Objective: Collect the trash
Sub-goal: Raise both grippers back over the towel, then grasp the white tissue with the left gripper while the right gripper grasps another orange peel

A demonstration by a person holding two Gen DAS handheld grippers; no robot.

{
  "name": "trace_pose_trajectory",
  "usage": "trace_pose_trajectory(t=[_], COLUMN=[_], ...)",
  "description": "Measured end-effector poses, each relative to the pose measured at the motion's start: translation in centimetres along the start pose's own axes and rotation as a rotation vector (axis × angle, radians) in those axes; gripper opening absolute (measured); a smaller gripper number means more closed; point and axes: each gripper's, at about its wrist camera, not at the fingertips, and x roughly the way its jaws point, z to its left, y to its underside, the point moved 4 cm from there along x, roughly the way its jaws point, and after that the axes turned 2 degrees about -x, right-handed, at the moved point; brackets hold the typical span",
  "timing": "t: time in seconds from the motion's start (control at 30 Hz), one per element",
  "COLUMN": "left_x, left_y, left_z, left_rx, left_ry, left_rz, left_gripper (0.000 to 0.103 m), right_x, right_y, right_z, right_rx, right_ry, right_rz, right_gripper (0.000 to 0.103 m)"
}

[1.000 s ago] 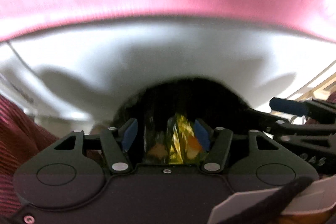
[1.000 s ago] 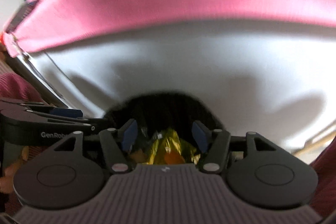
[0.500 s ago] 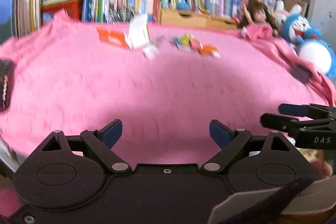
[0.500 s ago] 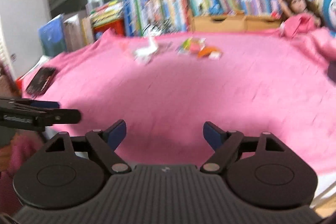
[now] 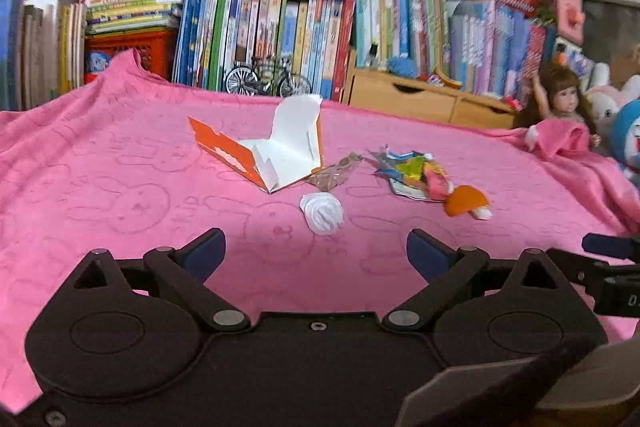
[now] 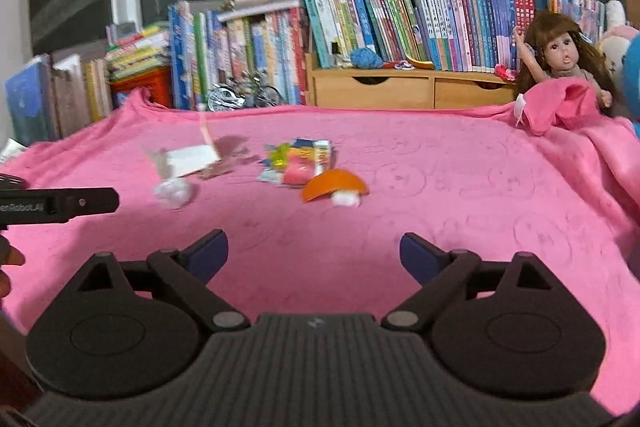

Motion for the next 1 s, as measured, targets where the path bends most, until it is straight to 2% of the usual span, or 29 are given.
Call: trace_pose_trajectory(t=[0.27, 0.37, 0.53, 0.57, 0.6, 0.63, 0.7, 0.77, 0.8, 1.0], left_x=[6.8, 8.7, 11.1, 11.2, 11.3, 11.4, 11.5, 11.4, 11.3, 9.4], left_y=[-1.4, -1.6, -1.0, -1.0, -1.0, -1.1, -1.2, -1.4, -1.4, -1.3], left_z=[-0.8, -0.6, -0.2, -0.2, -0.2, -0.3, -0.2, -0.1, 0.0, 0.2], left_rx=[0.014, -0.01, -0.044, -0.032, -0.022, -0.016, -0.016, -0.03, -0.033, -0.041], left_ry=[-0.028, -0.022, -0.026, -0.039, -0.049, -0.052, -0.05, -0.052, -0.052, -0.011], left_rz=[0.034, 0.053, 0.136, 0.122, 0.12, 0.126, 0.129, 0.131, 0.133, 0.124], left_gripper=[0.096, 0.084, 0.069, 0.066, 0.056, 0.052, 0.048, 0.039, 0.028, 0.025], right_x=[7.4, 9.5, 12.7, 13.2, 13.5, 13.8, 14.0, 13.6, 13.2, 10.4], right_y=[-2.4, -2.9, -3.5, -3.5, -3.6, -3.6, -3.5, -3.4, -3.4, -3.5], right_z=[-0.8, -0.3, 0.2, 0.2, 0.3, 0.3, 0.5, 0.7, 0.8, 1.1], right_rx=[-0.032, -0.076, -0.135, -0.136, -0.137, -0.136, -0.134, -0.138, -0.139, -0.119], right_ry=[0.029, 0.035, 0.035, 0.028, 0.024, 0.021, 0.016, 0.017, 0.015, -0.013], right_rz=[0.063, 0.08, 0.131, 0.143, 0.152, 0.162, 0.18, 0.173, 0.166, 0.118], right_gripper=[0.097, 0.097, 0.097, 0.095, 0.091, 0.089, 0.076, 0.067, 0.065, 0.062])
